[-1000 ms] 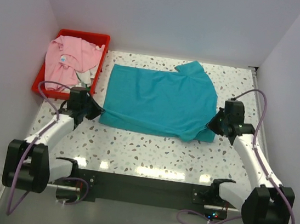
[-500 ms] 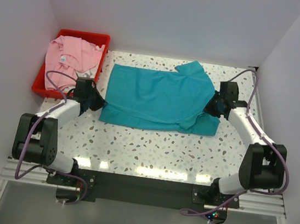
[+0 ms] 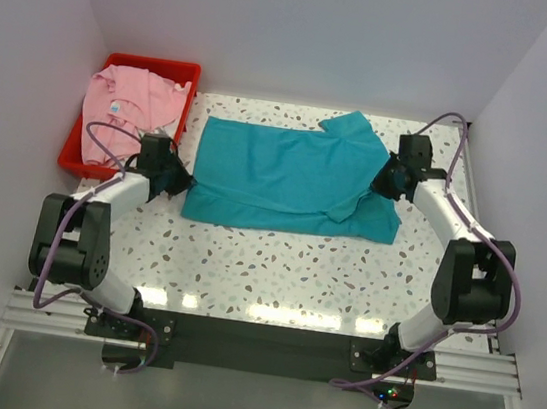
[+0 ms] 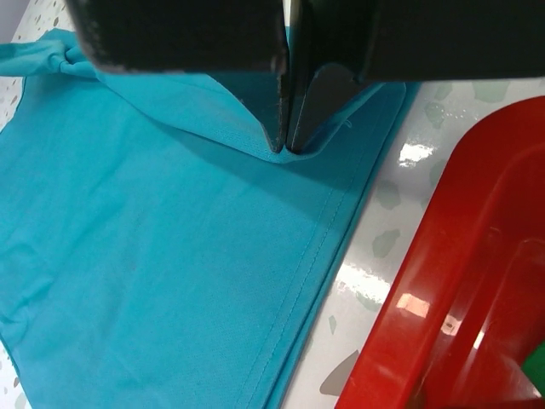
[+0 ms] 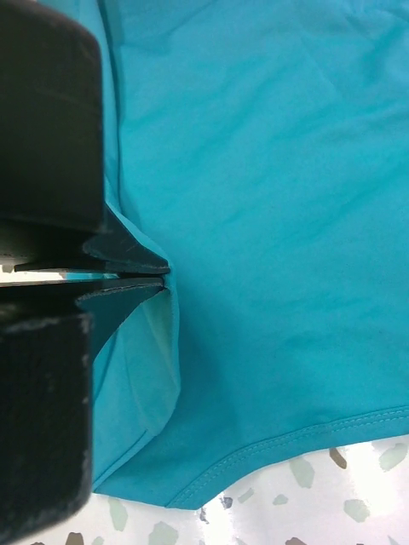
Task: Fold and stack the t-shirts
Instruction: Fold the tshirt
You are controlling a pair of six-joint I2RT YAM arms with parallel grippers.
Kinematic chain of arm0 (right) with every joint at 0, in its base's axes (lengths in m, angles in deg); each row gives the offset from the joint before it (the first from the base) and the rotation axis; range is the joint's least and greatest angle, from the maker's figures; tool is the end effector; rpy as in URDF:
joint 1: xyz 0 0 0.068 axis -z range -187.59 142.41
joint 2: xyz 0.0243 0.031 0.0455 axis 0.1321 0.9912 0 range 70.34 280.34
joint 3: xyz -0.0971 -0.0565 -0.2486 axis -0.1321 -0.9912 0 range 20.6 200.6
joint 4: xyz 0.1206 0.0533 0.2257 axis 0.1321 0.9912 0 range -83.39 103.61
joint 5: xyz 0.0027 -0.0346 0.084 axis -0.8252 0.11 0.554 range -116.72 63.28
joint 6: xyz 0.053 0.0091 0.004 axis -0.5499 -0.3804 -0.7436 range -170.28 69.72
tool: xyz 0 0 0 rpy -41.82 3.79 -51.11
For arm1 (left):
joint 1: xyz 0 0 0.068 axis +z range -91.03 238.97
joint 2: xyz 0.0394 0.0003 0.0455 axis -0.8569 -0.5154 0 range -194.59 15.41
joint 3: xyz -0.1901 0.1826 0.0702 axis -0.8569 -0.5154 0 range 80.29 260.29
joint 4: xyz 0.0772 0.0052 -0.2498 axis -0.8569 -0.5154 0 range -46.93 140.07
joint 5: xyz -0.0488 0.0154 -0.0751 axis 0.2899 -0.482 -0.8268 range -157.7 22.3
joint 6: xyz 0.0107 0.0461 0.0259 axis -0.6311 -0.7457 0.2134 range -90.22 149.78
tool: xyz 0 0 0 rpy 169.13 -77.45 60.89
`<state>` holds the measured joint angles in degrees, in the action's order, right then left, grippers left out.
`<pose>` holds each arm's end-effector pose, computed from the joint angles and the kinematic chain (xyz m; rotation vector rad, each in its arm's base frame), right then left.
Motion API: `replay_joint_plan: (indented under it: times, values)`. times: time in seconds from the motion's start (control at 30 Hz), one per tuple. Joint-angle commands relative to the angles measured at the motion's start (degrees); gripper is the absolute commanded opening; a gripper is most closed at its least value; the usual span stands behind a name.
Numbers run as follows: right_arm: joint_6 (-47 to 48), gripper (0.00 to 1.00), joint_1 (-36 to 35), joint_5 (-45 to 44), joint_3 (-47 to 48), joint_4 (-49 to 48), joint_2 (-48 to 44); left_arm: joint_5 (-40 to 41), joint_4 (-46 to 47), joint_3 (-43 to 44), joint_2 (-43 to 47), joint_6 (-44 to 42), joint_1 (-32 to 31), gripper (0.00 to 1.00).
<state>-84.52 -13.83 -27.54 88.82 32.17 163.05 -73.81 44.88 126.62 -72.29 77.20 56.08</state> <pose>0.3485 0.0375 0.2463 0.6029 2.3919 0.2937 0.3077 -0.0193 0.1809 -0.8786 2.2836 -0.5324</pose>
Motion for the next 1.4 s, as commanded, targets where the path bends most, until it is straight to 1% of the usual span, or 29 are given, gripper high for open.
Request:
replay_joint_plan:
  times: [0.0,0.33,0.37,0.73,0.77,0.83,0.9,0.97,1.0,1.07,1.1,1.13,1.17,1.2,1.23,1.3,1.37]
  values:
    - [0.4,0.0,0.88,-1.2,3.05,-2.45,1.16,1.01,2.99,2.8,-1.07,-0.48,0.79,0.0]
    - [-0.13,0.0,1.32,-0.24,5.16,-3.76,4.06,-0.39,4.31,3.86,-3.53,-0.13,1.67,0.0]
    - [-0.04,0.0,1.32,-0.24,5.77,-3.76,4.76,-0.48,6.4,4.03,-3.96,0.04,1.67,0.0]
    - [1.72,0.0,1.41,0.73,9.73,-3.15,10.91,-2.59,8.62,6.76,-8.01,0.66,1.75,0.0]
    - [1.81,0.0,1.49,0.73,10.08,-3.24,11.26,-2.59,8.62,6.85,-8.27,0.66,1.75,0.01]
    - [2.51,0.0,1.49,0.73,11.57,-2.89,12.93,-2.33,8.71,6.85,-8.36,0.57,1.84,0.06]
    - [3.12,0.04,1.67,0.73,12.89,-2.36,13.99,-2.33,8.97,6.85,-8.36,0.13,1.93,0.13]
    - [3.56,0.12,1.76,0.73,14.21,-2.45,14.96,-2.07,8.62,7.02,-8.19,-0.04,2.28,0.2]
    - [3.83,0.19,1.76,0.73,14.74,-2.36,15.22,-2.15,8.62,7.02,-8.1,-0.13,2.37,0.22]
    - [4.35,0.29,1.76,2.05,16.06,-1.57,15.49,-2.15,8.44,7.02,-7.58,-0.57,2.54,0.28]
    - [4.7,0.41,1.76,2.4,16.15,-1.31,15.31,-2.33,8.18,7.02,-7.4,-0.66,2.63,0.31]
    - [4.97,0.48,1.76,1.88,16.06,-0.69,14.44,-2.59,7.92,7.11,-7.05,-0.92,2.63,0.36]
    - [5.23,0.54,1.5,1.44,15.54,-0.6,13.74,-2.68,7.83,6.85,-5.91,-1.53,2.63,0.44]
    - [5.32,0.58,1.32,1.09,14.58,-0.77,12.69,-2.51,7.91,5.98,-5.12,-1.63,2.63,0.49]
    - [5.24,0.58,1.14,1.08,12.22,-1.47,10.76,-2.33,7.65,5.62,-4.42,-1.63,2.55,0.53]
    - [5.06,0.58,0.09,1.0,9.74,-1.92,8.9,-2.59,7.22,4.57,-2.48,-1.98,2.46,0.53]
    - [4.8,0.55,-1.66,1.0,5.7,-3.76,7.15,-2.24,6.16,3.95,-0.9,-2.07,1.58,0.53]
